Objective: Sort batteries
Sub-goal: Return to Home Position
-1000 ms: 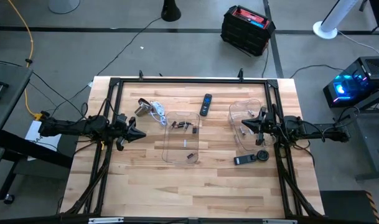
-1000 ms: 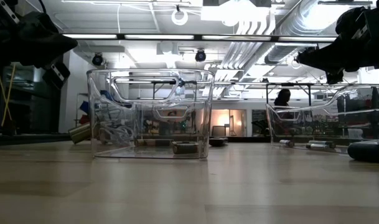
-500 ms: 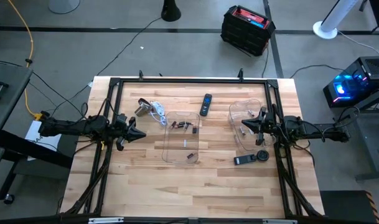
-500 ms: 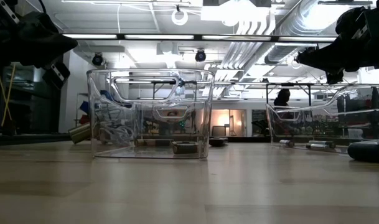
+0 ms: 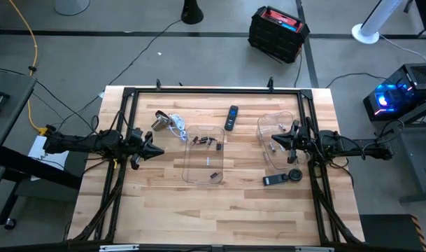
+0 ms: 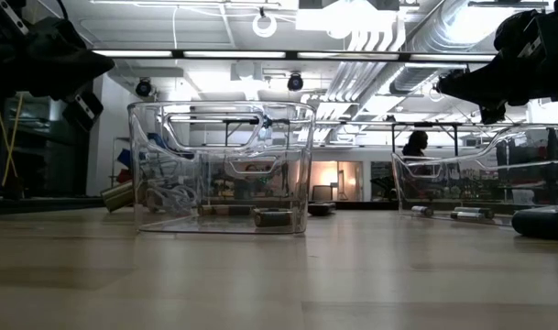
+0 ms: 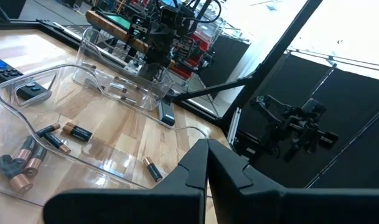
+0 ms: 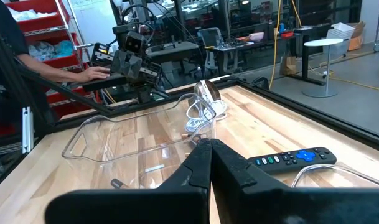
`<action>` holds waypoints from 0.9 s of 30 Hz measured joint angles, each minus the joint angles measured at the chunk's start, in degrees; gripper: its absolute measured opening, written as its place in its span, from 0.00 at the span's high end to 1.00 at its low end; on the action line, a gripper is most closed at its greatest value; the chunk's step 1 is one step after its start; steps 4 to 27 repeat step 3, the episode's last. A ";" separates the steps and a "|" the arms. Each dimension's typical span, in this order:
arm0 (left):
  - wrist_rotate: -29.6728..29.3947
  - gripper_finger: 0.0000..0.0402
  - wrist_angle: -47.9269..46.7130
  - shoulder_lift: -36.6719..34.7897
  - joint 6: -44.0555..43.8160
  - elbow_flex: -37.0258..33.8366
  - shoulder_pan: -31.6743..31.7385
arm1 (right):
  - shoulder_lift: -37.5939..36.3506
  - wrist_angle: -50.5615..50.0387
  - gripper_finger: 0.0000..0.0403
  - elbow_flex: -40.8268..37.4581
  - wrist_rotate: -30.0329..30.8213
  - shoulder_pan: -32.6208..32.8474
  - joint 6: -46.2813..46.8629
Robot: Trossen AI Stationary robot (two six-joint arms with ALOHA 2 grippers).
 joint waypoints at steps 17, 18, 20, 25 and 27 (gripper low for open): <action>0.00 1.00 0.00 0.00 0.00 0.00 0.00 | -0.02 -0.01 1.00 0.00 0.00 0.00 -0.01; 0.00 1.00 0.00 0.00 0.00 0.00 0.00 | -0.02 -0.01 1.00 0.00 0.00 0.00 -0.01; 0.00 1.00 0.00 0.00 0.00 0.00 0.00 | -0.02 -0.01 1.00 0.00 0.00 0.00 -0.01; 0.00 1.00 0.00 0.00 0.00 0.00 0.00 | -0.02 -0.01 1.00 0.00 0.00 0.00 -0.01; 0.00 1.00 0.00 0.00 0.00 0.00 0.00 | -0.02 -0.01 1.00 0.00 0.00 0.00 -0.01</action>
